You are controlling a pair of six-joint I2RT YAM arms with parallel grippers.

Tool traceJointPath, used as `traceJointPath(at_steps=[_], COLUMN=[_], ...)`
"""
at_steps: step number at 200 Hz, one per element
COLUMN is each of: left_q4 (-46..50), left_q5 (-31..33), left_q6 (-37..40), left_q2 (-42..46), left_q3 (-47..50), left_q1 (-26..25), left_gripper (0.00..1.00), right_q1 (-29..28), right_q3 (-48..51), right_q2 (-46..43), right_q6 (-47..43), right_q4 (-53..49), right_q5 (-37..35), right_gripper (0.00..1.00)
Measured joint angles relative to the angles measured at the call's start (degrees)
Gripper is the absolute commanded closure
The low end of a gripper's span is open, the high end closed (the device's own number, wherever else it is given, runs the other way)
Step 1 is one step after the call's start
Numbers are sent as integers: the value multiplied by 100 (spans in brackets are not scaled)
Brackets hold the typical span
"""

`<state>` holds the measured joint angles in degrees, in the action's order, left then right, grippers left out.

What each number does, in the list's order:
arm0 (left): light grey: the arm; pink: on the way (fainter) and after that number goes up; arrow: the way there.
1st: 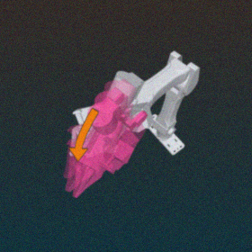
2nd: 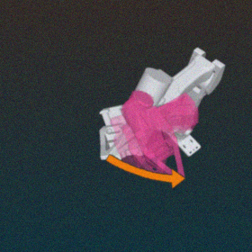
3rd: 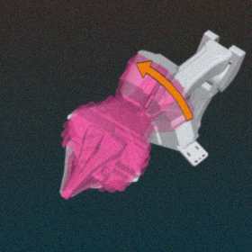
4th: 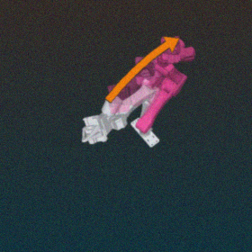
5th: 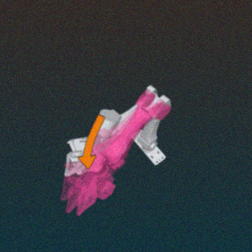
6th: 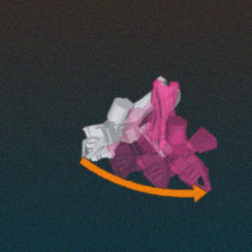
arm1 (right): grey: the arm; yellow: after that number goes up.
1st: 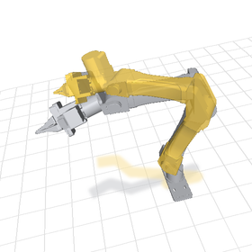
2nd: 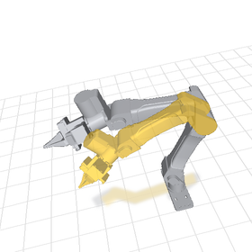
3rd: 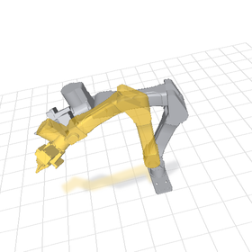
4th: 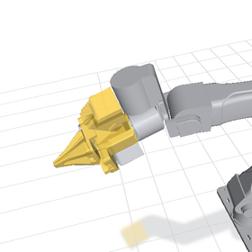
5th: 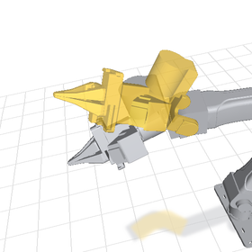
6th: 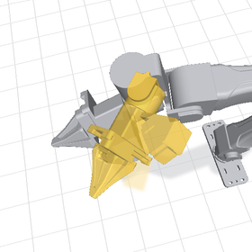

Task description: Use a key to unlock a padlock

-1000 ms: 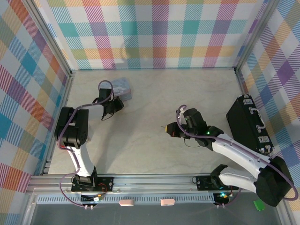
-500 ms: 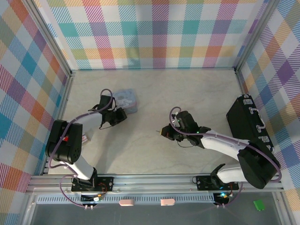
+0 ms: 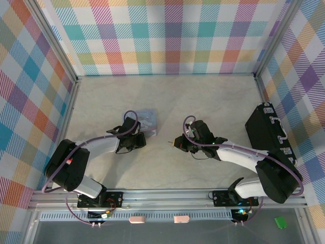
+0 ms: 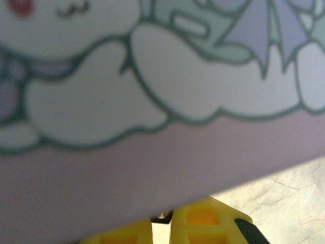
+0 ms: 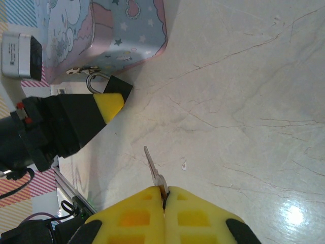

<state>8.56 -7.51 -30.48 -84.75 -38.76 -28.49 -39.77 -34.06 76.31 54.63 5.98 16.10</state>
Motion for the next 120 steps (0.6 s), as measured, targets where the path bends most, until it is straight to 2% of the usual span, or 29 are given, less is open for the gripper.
traceJointPath(at_steps=[26,61,120], left_q4=[-586,-1134,-2127], left_q5=[111,345,595], left_q6=[2,-42,-4], left_q2=[223,568,1165], left_q3=[450,1040,1847], left_q1=[-15,-26,-26], left_gripper=[84,67,54], right_q1=[0,0,0], right_q3=[0,0,0], right_q2=[-2,-127,-225], right_q6=[-2,-24,-68], right_q4=[-9,-118,-177], right_q5=[0,-42,-63], right_gripper=[100,100,100])
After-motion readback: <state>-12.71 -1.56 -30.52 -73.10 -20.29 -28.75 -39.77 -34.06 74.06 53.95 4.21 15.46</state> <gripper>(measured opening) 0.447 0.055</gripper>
